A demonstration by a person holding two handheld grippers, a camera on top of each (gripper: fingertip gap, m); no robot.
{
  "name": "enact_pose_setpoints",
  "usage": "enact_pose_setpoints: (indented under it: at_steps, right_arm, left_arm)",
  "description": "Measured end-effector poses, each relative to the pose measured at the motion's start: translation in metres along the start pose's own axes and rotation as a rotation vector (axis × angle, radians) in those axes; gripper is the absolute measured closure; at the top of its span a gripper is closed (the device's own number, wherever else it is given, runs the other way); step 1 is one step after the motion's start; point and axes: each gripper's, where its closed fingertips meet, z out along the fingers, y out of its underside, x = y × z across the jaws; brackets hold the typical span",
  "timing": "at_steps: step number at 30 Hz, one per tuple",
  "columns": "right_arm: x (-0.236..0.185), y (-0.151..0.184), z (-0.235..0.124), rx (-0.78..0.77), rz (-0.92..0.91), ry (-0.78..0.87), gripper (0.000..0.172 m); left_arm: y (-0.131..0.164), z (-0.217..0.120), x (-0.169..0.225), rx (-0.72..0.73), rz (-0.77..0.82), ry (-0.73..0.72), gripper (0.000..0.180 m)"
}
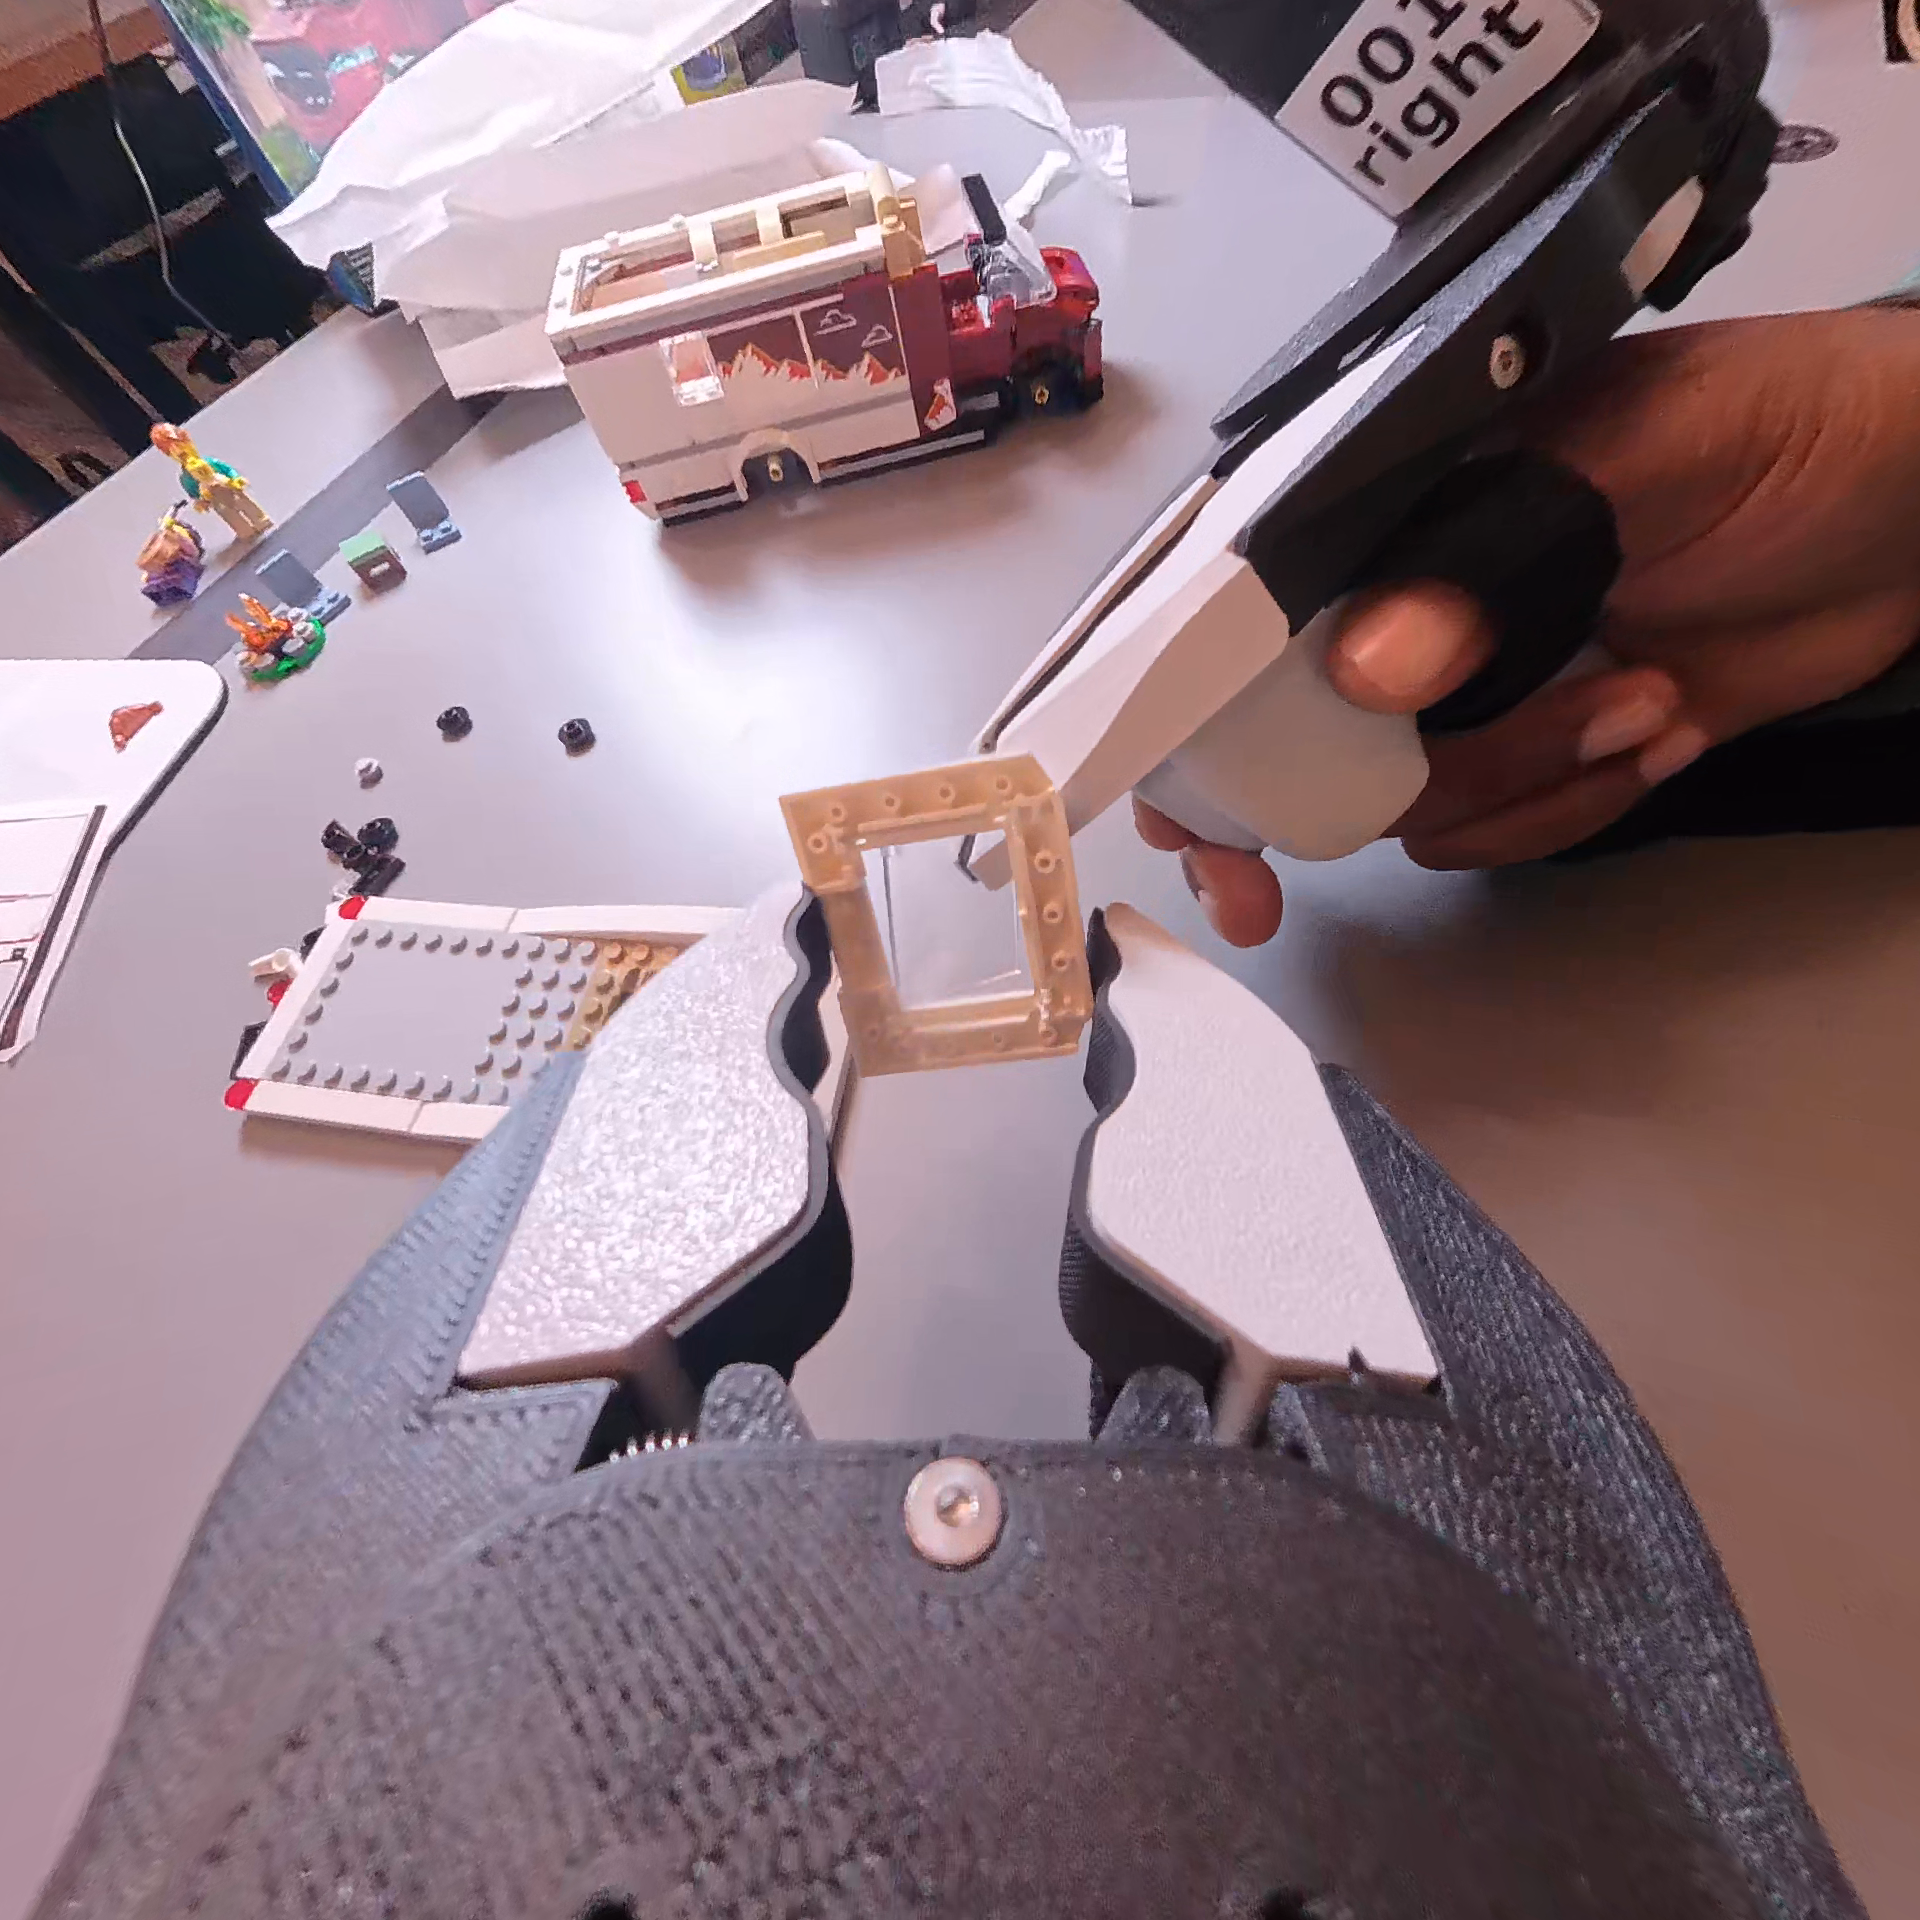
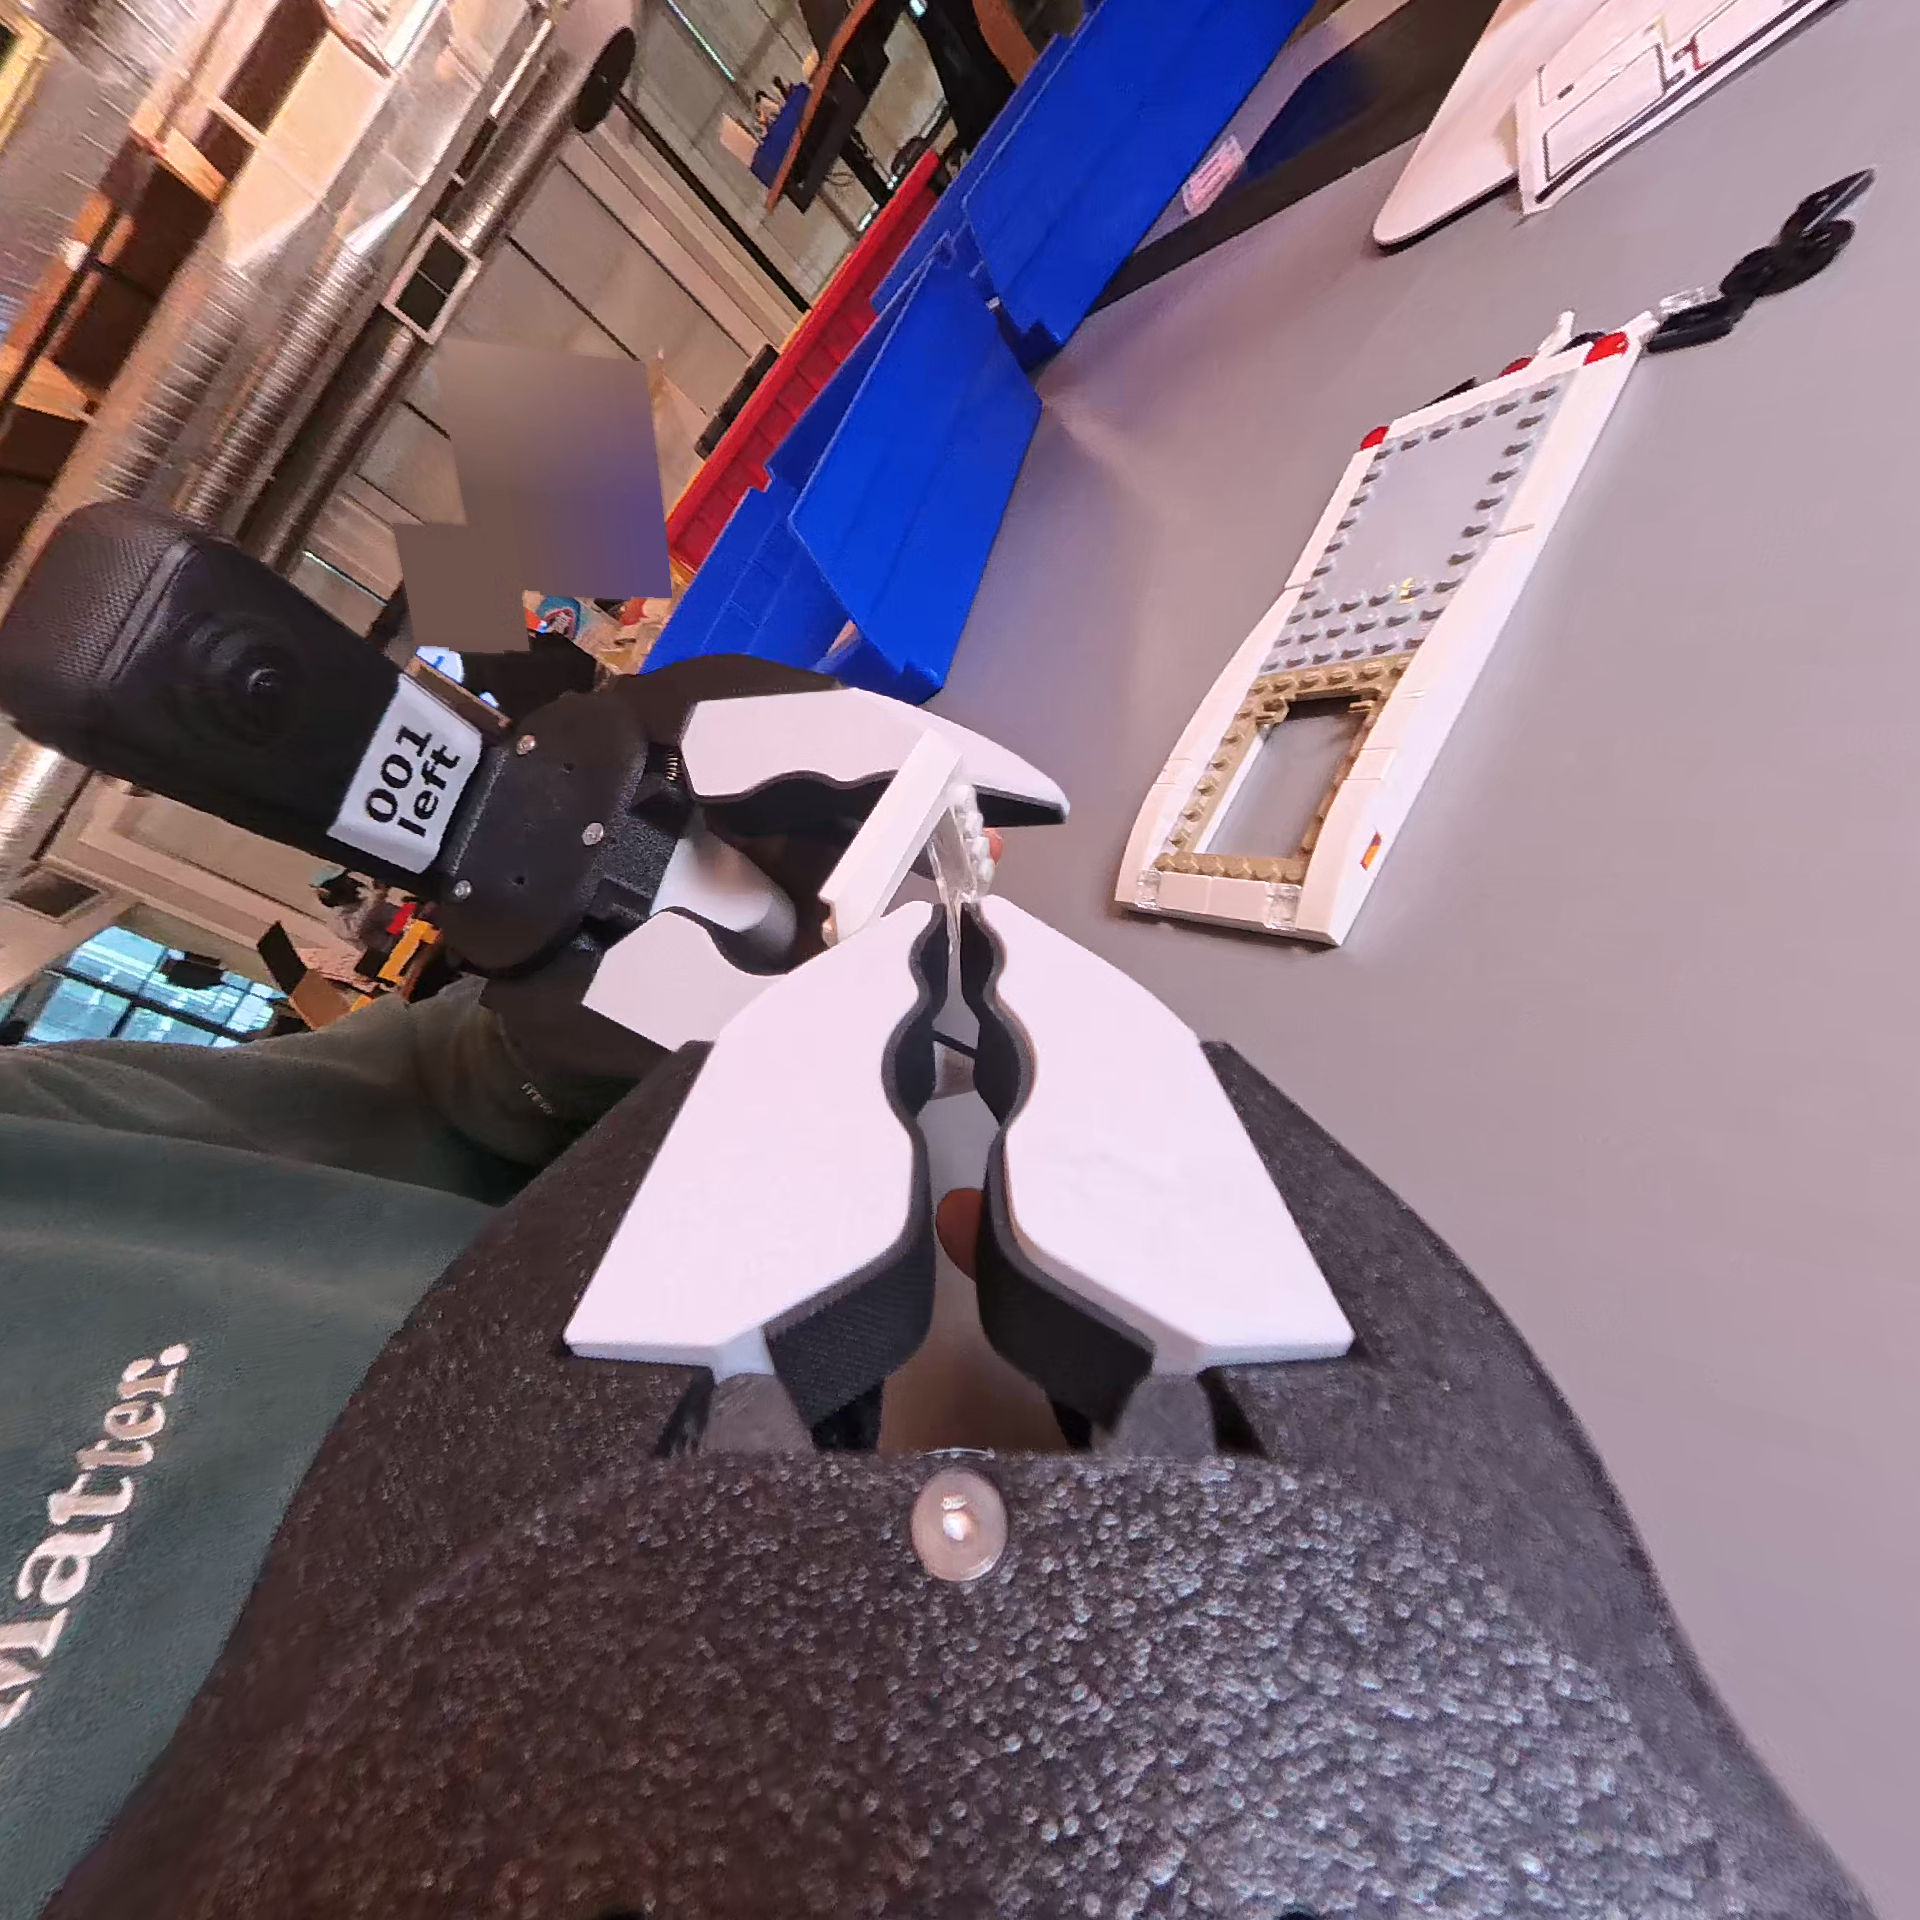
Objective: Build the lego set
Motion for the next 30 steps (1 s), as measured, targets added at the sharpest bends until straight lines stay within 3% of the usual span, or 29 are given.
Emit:
enact_pose_setpoints:
  at_steps: [12,15,22,25,30]
  right_arm:
    - [0.006,0.007,0.004,-0.034,-0.029,0.049,0.17]
    - [0.0,0.003,0.002,-0.025,-0.118,0.052,0.171]
    - [0.0,-0.012,-0.013,-0.093,-0.918,0.361,0.171]
    - [0.012,-0.007,-0.017,-0.246,-1.352,0.537,0.171]
    - [0.034,0.027,-0.017,-0.597,-1.661,0.571,0.171]
  left_arm:
    - [0.007,0.004,-0.003,-0.011,0.02,-0.017,0.136]
    - [0.0,0.001,-0.002,0.042,0.002,0.026,0.135]
    - [-0.011,-0.008,0.007,0.143,-0.094,0.194,0.121]
    - [-0.009,-0.007,0.013,0.131,-0.07,0.22,0.121]
    - [0.022,0.007,0.021,-0.069,0.139,0.169,0.132]
